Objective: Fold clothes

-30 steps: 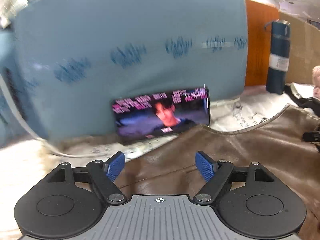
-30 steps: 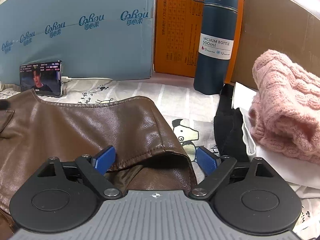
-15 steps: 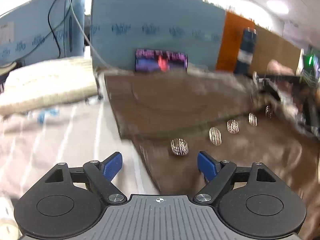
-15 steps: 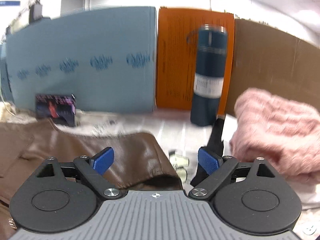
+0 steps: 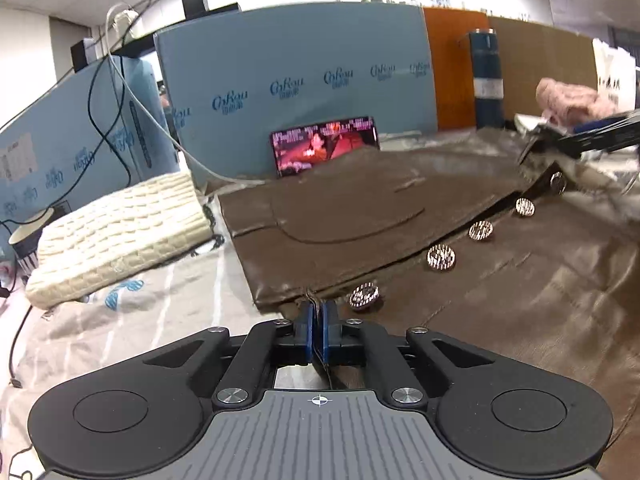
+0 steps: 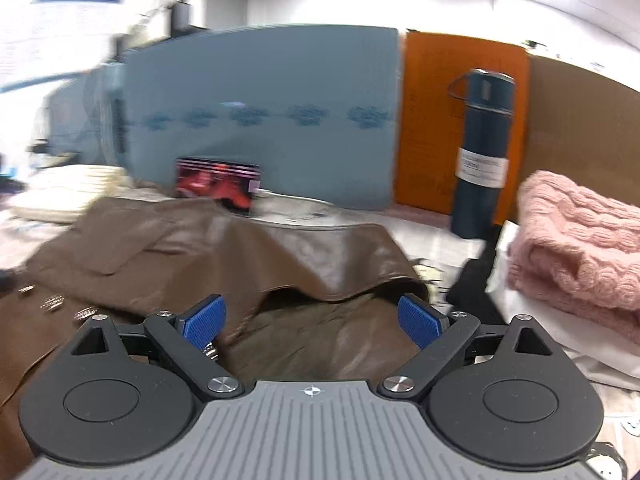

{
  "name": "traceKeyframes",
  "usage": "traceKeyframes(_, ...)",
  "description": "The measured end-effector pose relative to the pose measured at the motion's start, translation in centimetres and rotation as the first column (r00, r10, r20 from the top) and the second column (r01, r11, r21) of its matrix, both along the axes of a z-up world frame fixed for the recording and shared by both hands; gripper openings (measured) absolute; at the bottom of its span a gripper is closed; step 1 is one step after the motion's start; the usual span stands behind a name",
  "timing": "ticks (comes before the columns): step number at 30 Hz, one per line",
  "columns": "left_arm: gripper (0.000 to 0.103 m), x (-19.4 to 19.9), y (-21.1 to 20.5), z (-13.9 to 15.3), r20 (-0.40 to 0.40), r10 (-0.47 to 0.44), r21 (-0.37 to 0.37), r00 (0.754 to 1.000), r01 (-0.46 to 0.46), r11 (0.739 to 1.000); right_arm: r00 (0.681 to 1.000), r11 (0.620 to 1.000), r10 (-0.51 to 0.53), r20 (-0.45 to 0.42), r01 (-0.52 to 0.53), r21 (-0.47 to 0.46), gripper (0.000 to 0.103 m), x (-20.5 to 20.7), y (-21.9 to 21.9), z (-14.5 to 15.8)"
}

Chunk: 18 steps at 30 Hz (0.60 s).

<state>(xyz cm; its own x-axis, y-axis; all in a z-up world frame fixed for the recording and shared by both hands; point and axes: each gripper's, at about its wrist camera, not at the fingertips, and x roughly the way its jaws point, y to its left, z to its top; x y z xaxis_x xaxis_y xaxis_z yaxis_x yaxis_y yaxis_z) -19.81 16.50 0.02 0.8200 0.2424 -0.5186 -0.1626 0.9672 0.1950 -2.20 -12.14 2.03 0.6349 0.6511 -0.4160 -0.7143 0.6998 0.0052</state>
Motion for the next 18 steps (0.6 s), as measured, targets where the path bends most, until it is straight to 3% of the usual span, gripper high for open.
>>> traceKeyframes(2,0.012,-0.3,-0.1,-0.1,0.009,0.003,0.023,1.000,-0.003,1.000,0.996,0.996,0.088,0.004,-0.088,0.031,0.097,-1.0,-1.3,-0.1)
traceKeyframes(5,0.026,-1.7,0.1,0.8,0.072,0.012,-0.003,0.997,-0.011,1.000,0.991,0.991,0.133,0.008,-0.133,0.029,0.100,-2.5,-3.1,-0.1)
traceKeyframes(8,0.064,-3.4,0.1,1.9,0.144,0.006,-0.032,0.990,-0.001,1.000,0.988,0.988,0.153,0.016,-0.154,0.006,0.101,-4.0,-4.8,-0.1)
traceKeyframes(9,0.084,-4.2,-0.3,2.3,0.167,-0.032,-0.039,0.985,0.039,0.998,0.988,0.988,0.156,0.020,-0.156,-0.006,0.103,-4.5,-5.4,-0.1)
traceKeyframes(10,0.093,-5.0,-0.7,2.7,0.190,-0.070,-0.046,0.979,0.080,0.996,0.986,0.986,0.167,0.024,-0.166,-0.024,0.103,-5.0,-5.9,-0.1)
traceKeyframes(13,0.097,-7.2,-2.0,3.8,0.246,-0.185,-0.055,0.951,0.205,0.977,0.976,0.972,0.215,0.036,-0.210,-0.102,0.103,-6.7,-7.1,-0.4)
traceKeyframes(18,0.098,-8.7,-5.1,3.8,0.155,-0.424,-0.020,0.893,0.432,0.902,0.945,0.932,0.323,0.038,-0.311,-0.185,0.103,-8.9,-8.8,-0.5)
